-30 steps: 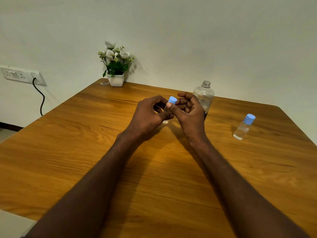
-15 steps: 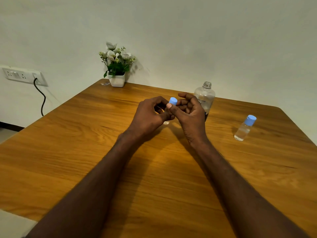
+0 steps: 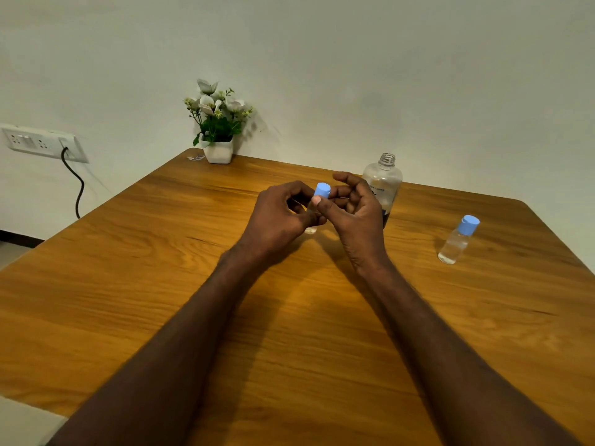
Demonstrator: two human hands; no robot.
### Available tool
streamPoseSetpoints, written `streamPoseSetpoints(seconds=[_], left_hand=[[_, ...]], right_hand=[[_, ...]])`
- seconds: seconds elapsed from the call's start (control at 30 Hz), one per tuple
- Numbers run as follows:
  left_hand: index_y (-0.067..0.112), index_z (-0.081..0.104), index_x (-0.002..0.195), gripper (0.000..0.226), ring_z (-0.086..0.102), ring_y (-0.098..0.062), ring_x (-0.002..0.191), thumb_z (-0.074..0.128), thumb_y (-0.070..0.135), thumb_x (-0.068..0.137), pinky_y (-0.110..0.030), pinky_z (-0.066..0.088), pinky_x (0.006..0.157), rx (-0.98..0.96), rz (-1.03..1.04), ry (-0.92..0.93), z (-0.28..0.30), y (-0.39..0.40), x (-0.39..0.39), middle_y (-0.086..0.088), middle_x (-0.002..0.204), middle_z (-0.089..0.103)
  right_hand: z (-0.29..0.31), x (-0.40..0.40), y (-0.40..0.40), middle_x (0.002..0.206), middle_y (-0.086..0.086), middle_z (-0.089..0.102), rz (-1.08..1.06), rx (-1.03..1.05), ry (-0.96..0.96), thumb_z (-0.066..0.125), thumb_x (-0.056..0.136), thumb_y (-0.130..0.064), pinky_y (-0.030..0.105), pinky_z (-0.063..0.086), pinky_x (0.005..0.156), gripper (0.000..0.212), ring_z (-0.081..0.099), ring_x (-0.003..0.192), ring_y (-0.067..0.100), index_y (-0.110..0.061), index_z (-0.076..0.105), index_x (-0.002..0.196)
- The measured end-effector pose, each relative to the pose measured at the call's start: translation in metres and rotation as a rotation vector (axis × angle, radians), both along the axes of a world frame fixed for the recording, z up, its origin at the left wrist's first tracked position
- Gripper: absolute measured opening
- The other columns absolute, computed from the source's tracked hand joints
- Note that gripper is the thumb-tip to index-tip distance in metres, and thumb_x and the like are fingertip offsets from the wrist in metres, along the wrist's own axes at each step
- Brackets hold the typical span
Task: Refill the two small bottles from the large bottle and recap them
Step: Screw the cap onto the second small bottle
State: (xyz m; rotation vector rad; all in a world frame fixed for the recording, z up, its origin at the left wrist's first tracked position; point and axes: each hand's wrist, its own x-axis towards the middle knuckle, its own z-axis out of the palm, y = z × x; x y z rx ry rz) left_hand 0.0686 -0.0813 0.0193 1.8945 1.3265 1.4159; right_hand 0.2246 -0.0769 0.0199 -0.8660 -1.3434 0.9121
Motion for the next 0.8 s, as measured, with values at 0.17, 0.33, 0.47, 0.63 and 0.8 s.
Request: streamPoseSetpoints(seconds=[0.17, 0.33, 0.47, 0.63, 0.8], left_hand=[[0.019, 0.076, 0.099, 0.021, 0.070, -0.011, 0.083, 0.087, 0.021, 0.081, -0.036, 0.060, 0.075, -0.005, -0.010, 0.007, -0.0006, 0.0000, -0.0004, 0.010, 0.092, 0.076], [0.020, 0.076, 0.100, 0.021, 0.070, -0.008, 0.082, 0.086, 0.021, 0.082, -0.028, 0.058, 0.071, -0.009, -0.014, 0.004, -0.0006, -0.0006, 0.0004, 0.011, 0.092, 0.076], [0.021, 0.076, 0.098, 0.020, 0.069, -0.008, 0.081, 0.087, 0.022, 0.082, -0.026, 0.057, 0.070, -0.008, -0.006, 0.000, -0.0004, -0.0007, 0.0003, 0.011, 0.091, 0.076], [0.019, 0.076, 0.101, 0.021, 0.071, -0.010, 0.082, 0.086, 0.021, 0.083, -0.029, 0.059, 0.071, -0.012, -0.012, 0.002, -0.0003, -0.0019, 0.0015, 0.009, 0.093, 0.076], [0.019, 0.076, 0.102, 0.022, 0.070, -0.010, 0.083, 0.086, 0.021, 0.083, -0.029, 0.059, 0.071, -0.023, -0.007, 0.002, 0.0003, -0.0015, 0.0017, 0.009, 0.094, 0.076]], right_hand=[[-0.0008, -0.0014, -0.0012, 0.108, 0.010, 0.073, -0.011, -0.012, 0.018, 0.083, 0.086, -0.010, 0.040, 0.065, 0.081, 0.043, 0.073, 0.103, 0.026, -0.009, 0.061, 0.123], [-0.0006, -0.0001, -0.0001, 0.107, 0.008, 0.074, -0.017, -0.007, -0.011, 0.082, 0.086, -0.009, 0.036, 0.064, 0.080, 0.037, 0.073, 0.102, 0.024, -0.006, 0.065, 0.119], [0.0003, -0.0006, -0.0001, 0.108, 0.007, 0.074, 0.004, -0.015, 0.003, 0.083, 0.086, -0.011, 0.039, 0.065, 0.082, 0.044, 0.074, 0.103, 0.025, -0.012, 0.064, 0.125], [-0.0013, -0.0011, -0.0009, 0.109, 0.008, 0.074, -0.004, -0.040, 0.014, 0.083, 0.086, -0.010, 0.041, 0.065, 0.084, 0.039, 0.073, 0.104, 0.024, -0.008, 0.066, 0.121], [-0.0007, -0.0006, -0.0005, 0.110, 0.006, 0.074, -0.003, -0.028, -0.006, 0.082, 0.087, -0.009, 0.038, 0.064, 0.083, 0.037, 0.073, 0.105, 0.024, -0.010, 0.067, 0.121]])
